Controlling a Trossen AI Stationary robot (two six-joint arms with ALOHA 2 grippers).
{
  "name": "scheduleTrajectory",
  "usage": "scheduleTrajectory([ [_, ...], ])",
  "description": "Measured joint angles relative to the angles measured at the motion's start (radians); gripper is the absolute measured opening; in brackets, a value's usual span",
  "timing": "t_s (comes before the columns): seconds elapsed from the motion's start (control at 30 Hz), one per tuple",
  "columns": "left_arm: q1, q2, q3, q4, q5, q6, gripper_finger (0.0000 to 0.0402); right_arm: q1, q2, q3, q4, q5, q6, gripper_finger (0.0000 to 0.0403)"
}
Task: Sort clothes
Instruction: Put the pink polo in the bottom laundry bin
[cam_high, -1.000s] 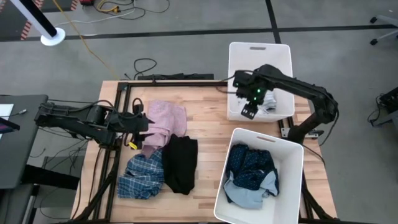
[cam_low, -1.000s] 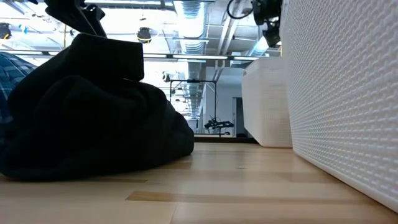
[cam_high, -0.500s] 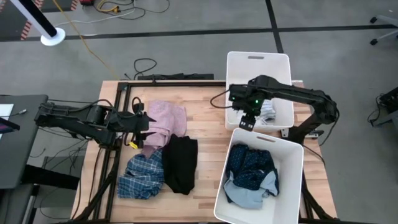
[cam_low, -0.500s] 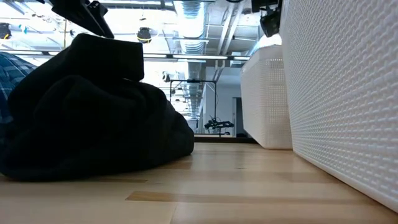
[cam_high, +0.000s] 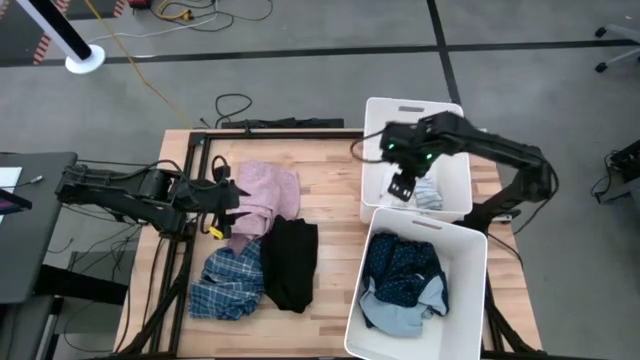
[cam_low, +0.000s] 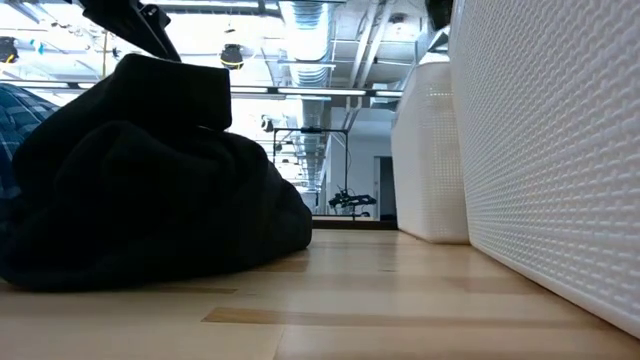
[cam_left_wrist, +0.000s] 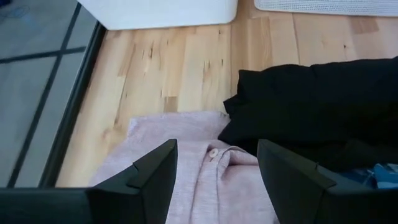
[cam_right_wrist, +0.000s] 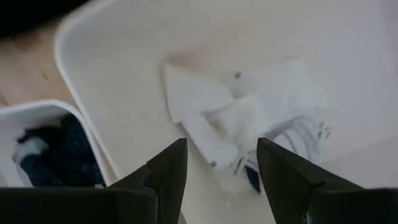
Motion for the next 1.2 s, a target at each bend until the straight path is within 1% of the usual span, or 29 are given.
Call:
scheduleTrajectory([
  [0.07,0.0,0.0,0.0,-0.013,0.013,-0.033,0.0217,0.001,-0.022,0.037,0.001,0.005,0.002,0.0207],
  [0.23,0.0,0.0,0.0,-0.031,0.111,-0.091,0.0217,0.06,-0.067,0.086,0.045,0.006,-0.006,0.0207],
  [0.4,0.0,0.008,-0.006,-0.028,0.238,-0.119,0.0217,0.167,-0.098,0.087,0.176,0.006,-0.025,0.0207],
  [0.57,-0.022,0.037,-0.07,-0.031,0.372,-0.125,0.0217,0.288,-0.085,0.087,0.311,0.004,-0.063,0.0207],
  [0.67,-0.059,0.069,-0.111,-0.031,0.386,-0.151,0.0218,0.346,-0.063,0.087,0.37,0.004,-0.091,0.0207],
  [0.73,-0.087,0.092,-0.124,-0.033,0.341,-0.154,0.0223,0.372,-0.042,0.087,0.405,0.004,-0.096,0.0207],
  [0.77,-0.101,0.104,-0.125,-0.035,0.293,-0.152,0.0228,0.381,-0.029,0.087,0.414,0.004,-0.097,0.0207],
  [0.83,-0.118,0.123,-0.128,-0.035,0.175,-0.152,0.0244,0.395,-0.002,0.087,0.426,0.004,-0.101,0.0207],
  [0.9,-0.12,0.142,-0.128,-0.034,0.033,-0.167,0.0263,0.404,0.026,0.087,0.435,0.004,-0.118,0.0207],
  [0.97,-0.099,0.154,-0.128,-0.033,-0.111,-0.225,0.0281,0.41,0.057,0.087,0.44,0.004,-0.132,0.0207],
  [1.0,-0.082,0.158,-0.128,-0.033,-0.158,-0.264,0.0287,0.413,0.072,0.087,0.446,0.004,-0.138,0.0207],
  [1.07,-0.032,0.161,-0.128,-0.033,-0.189,-0.329,0.0297,0.414,0.099,0.087,0.451,0.004,-0.145,0.0207],
  [1.2,0.071,0.161,-0.135,-0.008,-0.194,-0.365,0.0302,0.414,0.143,0.087,0.454,0.004,-0.17,0.0207],
])
